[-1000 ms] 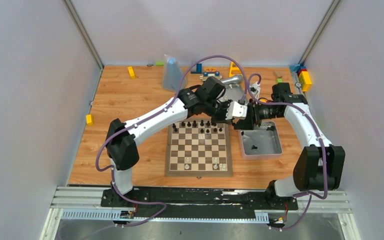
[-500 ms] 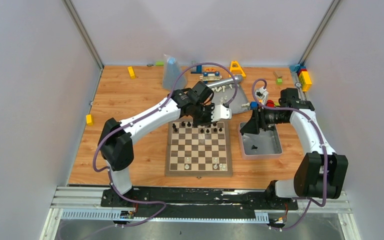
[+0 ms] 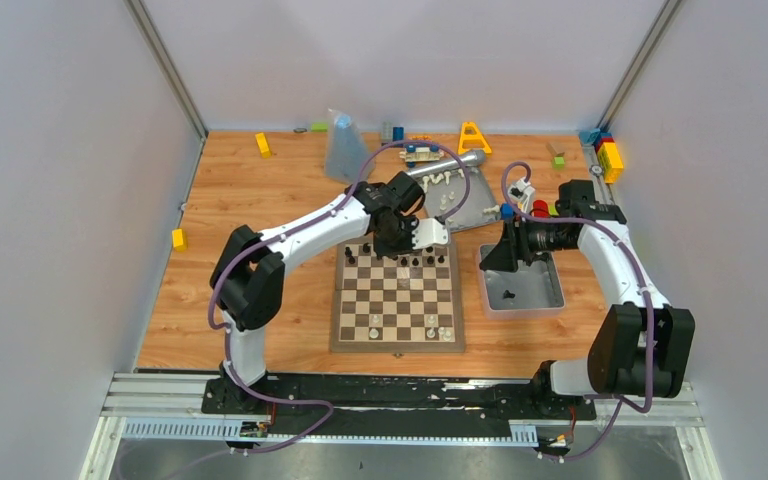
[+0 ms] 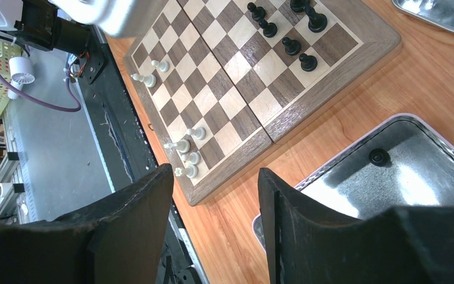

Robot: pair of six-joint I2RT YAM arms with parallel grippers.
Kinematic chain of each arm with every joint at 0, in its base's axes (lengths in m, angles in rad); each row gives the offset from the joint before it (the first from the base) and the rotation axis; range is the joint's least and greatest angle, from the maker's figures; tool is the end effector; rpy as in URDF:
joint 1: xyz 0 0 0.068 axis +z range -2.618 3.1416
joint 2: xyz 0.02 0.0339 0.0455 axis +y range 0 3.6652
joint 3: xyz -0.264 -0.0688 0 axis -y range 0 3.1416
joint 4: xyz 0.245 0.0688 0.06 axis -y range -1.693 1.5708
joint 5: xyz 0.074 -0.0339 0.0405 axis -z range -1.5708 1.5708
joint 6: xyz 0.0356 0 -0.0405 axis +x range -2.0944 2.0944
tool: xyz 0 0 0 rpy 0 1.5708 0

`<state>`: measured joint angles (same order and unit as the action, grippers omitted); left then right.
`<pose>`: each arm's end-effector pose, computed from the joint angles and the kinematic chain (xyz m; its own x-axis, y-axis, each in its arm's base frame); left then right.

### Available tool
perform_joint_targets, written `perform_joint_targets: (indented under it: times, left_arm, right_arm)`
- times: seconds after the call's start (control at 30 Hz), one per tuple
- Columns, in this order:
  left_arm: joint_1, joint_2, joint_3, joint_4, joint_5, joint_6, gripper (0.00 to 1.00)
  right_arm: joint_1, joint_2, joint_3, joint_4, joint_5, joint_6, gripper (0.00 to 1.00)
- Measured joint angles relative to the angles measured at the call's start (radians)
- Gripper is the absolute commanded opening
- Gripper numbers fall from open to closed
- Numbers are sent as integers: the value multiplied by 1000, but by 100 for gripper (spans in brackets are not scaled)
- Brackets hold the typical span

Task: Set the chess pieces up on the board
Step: Place the chess piece on the chessboard.

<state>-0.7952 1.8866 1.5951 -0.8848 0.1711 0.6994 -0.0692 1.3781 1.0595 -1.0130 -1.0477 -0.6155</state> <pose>0.2728 -0.2869 0.2508 -0.0122 0.9185 -0.3953 0.9896 0.0678 0.1271 0.2442 0.0140 0.2637 -0.6931 -0.2411 -0.6794 -0.6986 0.4573 0.5504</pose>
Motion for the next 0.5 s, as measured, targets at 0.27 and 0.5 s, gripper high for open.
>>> perform_joint_targets:
  times: [0.27,0.5]
  left_arm:
    - [5,93,1,-13,-28,-13,0]
    - [5,118,18,-21,-45,-18,0]
  right_arm:
    - [0,0,-16,5,2,0,56]
    - [0,0,-19,8,4,0,55]
